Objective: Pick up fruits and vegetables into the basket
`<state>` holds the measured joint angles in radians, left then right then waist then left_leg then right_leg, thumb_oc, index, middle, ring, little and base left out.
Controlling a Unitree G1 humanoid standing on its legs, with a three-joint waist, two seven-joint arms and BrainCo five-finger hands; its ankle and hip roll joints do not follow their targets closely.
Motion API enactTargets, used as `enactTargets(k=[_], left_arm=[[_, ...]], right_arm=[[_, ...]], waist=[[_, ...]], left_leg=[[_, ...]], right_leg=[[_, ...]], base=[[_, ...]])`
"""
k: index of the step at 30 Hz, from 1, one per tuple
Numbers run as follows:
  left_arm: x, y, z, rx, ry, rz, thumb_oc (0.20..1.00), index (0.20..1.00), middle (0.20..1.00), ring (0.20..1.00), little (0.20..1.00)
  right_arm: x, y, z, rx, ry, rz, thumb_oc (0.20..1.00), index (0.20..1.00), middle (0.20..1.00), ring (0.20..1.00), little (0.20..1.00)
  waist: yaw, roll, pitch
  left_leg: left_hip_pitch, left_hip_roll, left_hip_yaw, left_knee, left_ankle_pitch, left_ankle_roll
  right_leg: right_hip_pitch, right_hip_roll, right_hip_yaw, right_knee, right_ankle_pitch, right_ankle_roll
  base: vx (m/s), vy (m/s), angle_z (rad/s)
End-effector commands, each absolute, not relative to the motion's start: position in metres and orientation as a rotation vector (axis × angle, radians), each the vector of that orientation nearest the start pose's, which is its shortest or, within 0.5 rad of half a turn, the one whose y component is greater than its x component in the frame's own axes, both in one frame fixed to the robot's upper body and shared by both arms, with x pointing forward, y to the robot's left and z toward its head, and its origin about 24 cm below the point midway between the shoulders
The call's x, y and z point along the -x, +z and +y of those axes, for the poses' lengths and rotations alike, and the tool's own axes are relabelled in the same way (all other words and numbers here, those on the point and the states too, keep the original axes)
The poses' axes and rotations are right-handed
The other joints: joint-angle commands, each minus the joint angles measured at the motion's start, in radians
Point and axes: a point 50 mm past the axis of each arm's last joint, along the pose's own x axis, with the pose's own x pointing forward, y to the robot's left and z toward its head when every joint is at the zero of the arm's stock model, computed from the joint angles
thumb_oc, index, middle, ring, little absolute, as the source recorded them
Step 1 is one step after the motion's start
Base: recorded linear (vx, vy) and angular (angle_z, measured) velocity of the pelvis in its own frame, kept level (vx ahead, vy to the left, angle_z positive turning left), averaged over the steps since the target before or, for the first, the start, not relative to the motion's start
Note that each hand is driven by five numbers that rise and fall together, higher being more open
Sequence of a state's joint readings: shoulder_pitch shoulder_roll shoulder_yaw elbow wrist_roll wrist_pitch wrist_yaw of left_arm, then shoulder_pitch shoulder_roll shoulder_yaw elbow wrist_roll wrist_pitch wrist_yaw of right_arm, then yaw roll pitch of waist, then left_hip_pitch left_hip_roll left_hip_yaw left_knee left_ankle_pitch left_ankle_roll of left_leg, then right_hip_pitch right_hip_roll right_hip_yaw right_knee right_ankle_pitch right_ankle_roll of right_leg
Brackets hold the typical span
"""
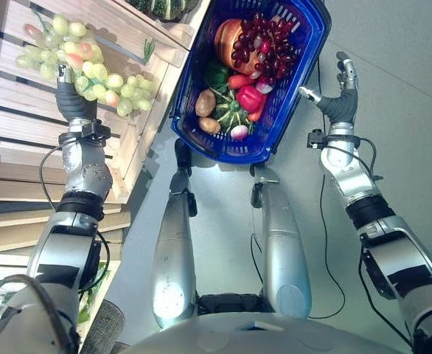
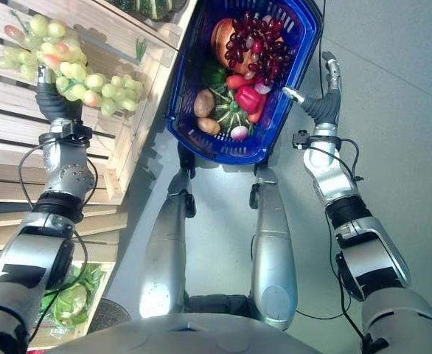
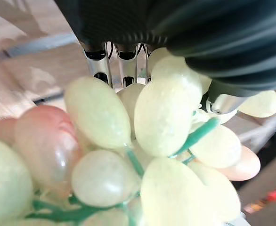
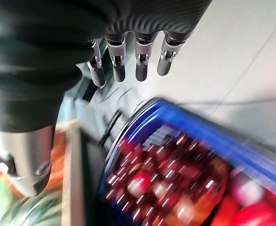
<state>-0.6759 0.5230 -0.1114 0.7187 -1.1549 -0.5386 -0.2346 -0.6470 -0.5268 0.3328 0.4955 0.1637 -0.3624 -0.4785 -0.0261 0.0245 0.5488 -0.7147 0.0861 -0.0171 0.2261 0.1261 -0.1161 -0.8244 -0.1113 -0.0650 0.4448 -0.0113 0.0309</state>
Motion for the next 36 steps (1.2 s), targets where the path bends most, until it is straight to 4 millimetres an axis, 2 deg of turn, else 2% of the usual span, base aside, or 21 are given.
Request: enactTargets(k=[1,7,11,16,25,36], left_arm=[[-0.341,0.194,0.265,0.440,0.000,-0.807,0.200,0.200,0.200,0.200,0.200],[-0.336,0.217,0.236,0.323,-0.061,-0.888,0.200,0.200,0.200,0.200,0.200],[-0.328,0.236,0.207,0.189,-0.131,-0.957,0.200,0.200,0.200,0.200,0.200],[-0.320,0.250,0.185,0.111,-0.211,-1.009,0.200,0.200,0.200,0.200,0.200],[-0.312,0.269,0.150,0.112,-0.406,-1.061,0.200,0.200,0.200,0.200,0.200],[-0.300,0.278,0.123,0.142,-0.566,-1.085,0.200,0.200,0.200,0.200,0.200]], right_arm=[[-0.341,0.167,-0.168,0.356,-0.011,-0.591,1.000,1.000,1.000,1.000,1.000],[-0.335,0.170,-0.144,0.359,0.182,-0.570,1.000,1.000,1.000,1.000,1.000],[-0.328,0.182,-0.125,0.331,0.280,-0.614,1.000,1.000,1.000,1.000,1.000],[-0.323,0.194,-0.107,0.321,0.383,-0.640,1.000,1.000,1.000,1.000,1.000],[-0.317,0.218,-0.073,0.284,0.515,-0.694,1.000,1.000,1.000,1.000,1.000],[-0.308,0.227,-0.049,0.212,0.614,-0.699,1.000,1.000,1.000,1.000,1.000]], waist=[[-0.005,-0.002,-0.029],[0.000,-0.003,-0.029],[0.007,-0.004,-0.029],[0.013,-0.004,-0.029],[0.023,0.003,-0.029],[0.032,0.002,-0.029]], left_leg=[[0.006,-0.097,0.045,0.070,-0.126,0.066],[0.010,-0.099,0.047,0.067,-0.123,0.066],[0.015,-0.098,0.049,0.054,-0.113,0.066],[0.017,-0.099,0.051,0.051,-0.108,0.068],[0.019,-0.104,0.051,0.050,-0.103,0.070],[0.022,-0.109,0.048,0.051,-0.102,0.073]], right_leg=[[0.092,0.049,-0.079,-0.022,-0.100,-0.005],[0.099,0.046,-0.083,-0.027,-0.097,-0.005],[0.108,0.047,-0.087,-0.037,-0.091,-0.005],[0.111,0.048,-0.088,-0.041,-0.086,-0.006],[0.117,0.045,-0.089,-0.050,-0.078,-0.010],[0.122,0.044,-0.093,-0.052,-0.070,-0.010]], base=[[0.00,0.004,0.03],[0.00,0.000,0.01],[0.00,0.000,0.00],[0.00,0.000,0.00],[0.00,0.000,0.00],[0.00,-0.006,0.02]])
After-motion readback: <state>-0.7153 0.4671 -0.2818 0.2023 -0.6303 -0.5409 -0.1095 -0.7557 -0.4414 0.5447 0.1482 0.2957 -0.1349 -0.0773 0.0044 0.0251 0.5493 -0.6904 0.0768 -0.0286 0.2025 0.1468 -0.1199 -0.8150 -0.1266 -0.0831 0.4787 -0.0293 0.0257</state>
